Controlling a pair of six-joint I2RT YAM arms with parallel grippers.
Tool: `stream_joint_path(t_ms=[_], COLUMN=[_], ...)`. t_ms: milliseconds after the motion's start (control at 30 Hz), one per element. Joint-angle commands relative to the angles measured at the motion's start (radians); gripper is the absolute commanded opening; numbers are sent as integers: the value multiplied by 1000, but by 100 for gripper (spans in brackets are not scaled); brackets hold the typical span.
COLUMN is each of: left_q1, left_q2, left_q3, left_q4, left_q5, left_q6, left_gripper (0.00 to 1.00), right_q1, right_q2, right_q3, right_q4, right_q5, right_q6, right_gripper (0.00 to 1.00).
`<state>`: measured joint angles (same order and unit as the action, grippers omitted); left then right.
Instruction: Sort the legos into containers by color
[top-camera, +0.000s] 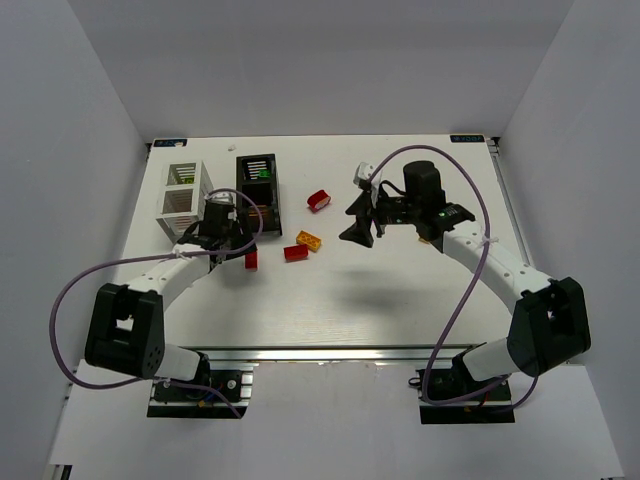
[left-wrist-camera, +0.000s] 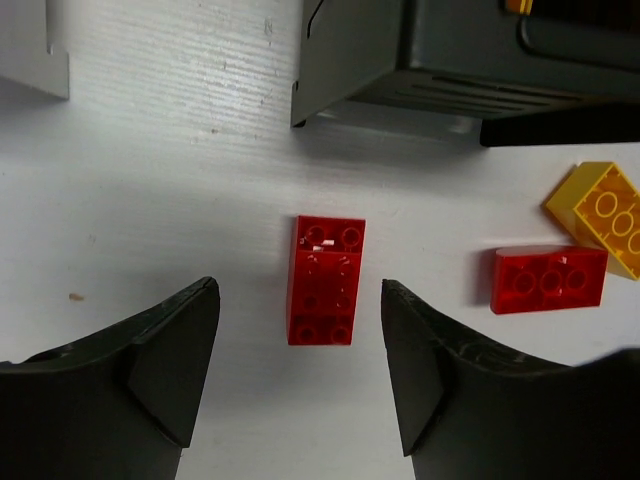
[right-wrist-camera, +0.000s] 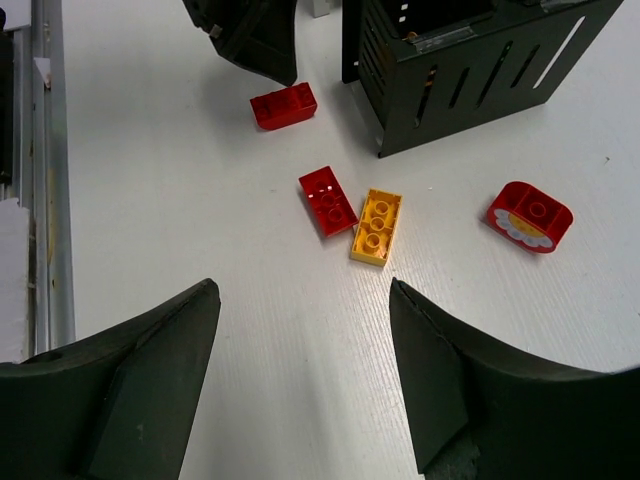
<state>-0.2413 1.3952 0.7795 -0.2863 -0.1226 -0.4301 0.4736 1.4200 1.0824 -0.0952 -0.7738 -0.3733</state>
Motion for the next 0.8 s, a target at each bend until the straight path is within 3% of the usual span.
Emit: stream_joint_path(t_ms=[0,167,500,767], left_q1=[-15,-49,-99,-102], left_q2=[22,74,146,120], left_q3=[11,4,17,-39], left_q4=[85,162,157,153], left_q5=[-34,-69,-137,-170], left_q6=[24,10,5,-12], left_gripper=[75,75,69,51], right_q1=[0,-9,-30,-36], right_q2=[-33,-33,-41,-36], right_q3=[-9,-10,-18,-18], right_q4=[46,55,61,72], right_q5=[-32,-42,-45,-55], right_q6=[23,45,62,74], right_gripper=[74,74,74,74])
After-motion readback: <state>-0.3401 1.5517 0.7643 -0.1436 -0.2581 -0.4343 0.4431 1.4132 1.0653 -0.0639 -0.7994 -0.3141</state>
